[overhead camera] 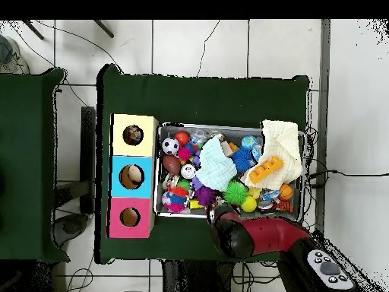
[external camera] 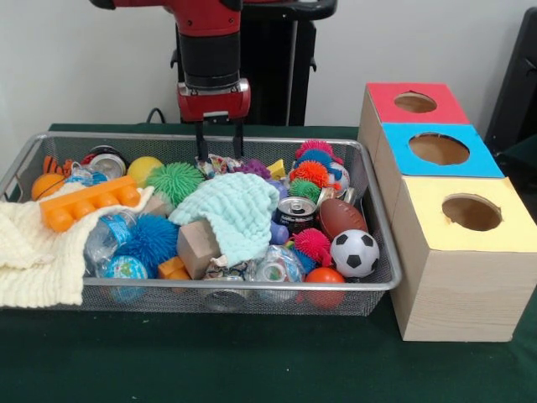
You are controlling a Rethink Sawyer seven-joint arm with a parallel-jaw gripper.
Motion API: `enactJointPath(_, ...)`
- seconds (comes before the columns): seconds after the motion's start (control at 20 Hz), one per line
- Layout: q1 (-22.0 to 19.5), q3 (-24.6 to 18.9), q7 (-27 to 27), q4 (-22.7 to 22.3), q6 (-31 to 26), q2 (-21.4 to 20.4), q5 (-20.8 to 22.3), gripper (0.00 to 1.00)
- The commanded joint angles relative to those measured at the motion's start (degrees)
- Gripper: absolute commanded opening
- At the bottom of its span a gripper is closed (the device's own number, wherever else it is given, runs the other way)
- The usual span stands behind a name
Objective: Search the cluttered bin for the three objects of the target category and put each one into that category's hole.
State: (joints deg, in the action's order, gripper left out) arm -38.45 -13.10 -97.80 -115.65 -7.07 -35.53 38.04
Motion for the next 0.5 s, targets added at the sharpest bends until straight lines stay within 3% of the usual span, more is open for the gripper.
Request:
enactJointPath(0.05, -1.15, 0.09, -1.87, 2.25, -0.10, 4.41, 3.91, 1.00)
enactJointPath(0.5, 0.15, 0.77, -2.15, 4.38, -0.44, 5.78, 4.75, 1.00)
